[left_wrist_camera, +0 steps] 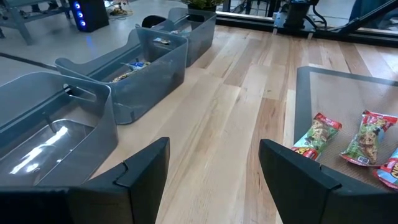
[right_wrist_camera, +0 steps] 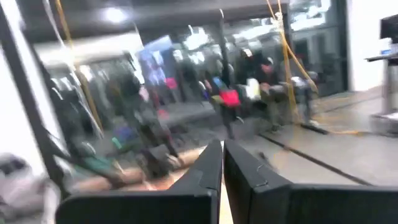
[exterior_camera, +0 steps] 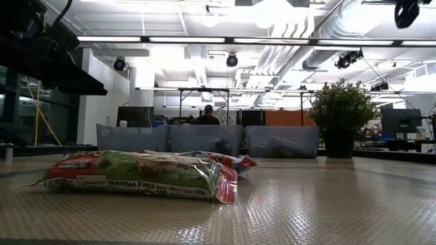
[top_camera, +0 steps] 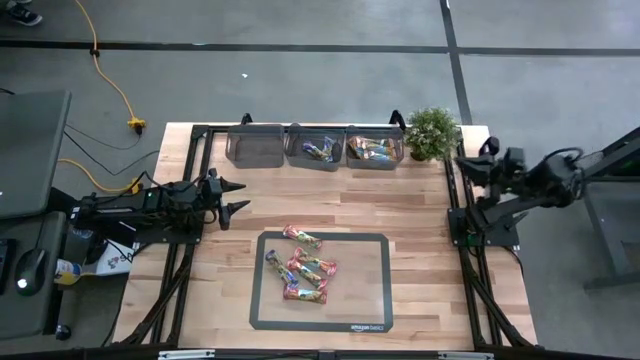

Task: Pick and place Granola Bars by type
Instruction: Put the blue granola bar into the middle black bin

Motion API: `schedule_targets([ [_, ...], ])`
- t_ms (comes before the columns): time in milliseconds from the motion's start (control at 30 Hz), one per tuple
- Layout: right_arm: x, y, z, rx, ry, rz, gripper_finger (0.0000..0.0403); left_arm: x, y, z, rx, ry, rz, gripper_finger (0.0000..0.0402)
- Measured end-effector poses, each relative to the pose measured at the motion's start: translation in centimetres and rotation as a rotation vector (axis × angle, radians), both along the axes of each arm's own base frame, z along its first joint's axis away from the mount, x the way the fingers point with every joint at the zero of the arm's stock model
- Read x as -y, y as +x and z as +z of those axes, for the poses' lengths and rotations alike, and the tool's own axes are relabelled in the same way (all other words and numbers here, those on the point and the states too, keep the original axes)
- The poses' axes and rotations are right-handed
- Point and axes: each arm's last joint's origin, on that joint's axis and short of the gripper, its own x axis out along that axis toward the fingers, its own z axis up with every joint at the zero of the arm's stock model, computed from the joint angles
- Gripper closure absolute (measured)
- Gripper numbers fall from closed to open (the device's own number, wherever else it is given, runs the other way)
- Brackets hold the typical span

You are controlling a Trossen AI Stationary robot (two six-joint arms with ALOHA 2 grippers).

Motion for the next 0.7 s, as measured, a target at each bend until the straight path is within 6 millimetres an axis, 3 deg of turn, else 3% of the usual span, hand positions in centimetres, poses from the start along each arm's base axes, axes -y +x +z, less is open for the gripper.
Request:
schedule_targets([
  [300, -0.5, 2.0, -1.8, 0.037, -0.010, -0.051, 0.0402, 0.0, 0.0, 0.0, 0.000, -0.001, -0.004, 0.0159],
  [567, -1.3, 4.5, -5.6, -0.006, 0.015, -0.038, 0.0402, 0.0, 0.0, 0.0, 0.000, -0.003, -0.009, 0.0159],
  [700, -1.6, 5.4, -6.9, 0.058, 0.041, -0.042, 0.0402, 0.0, 0.0, 0.0, -0.001, -0.003, -0.010, 0.0159],
])
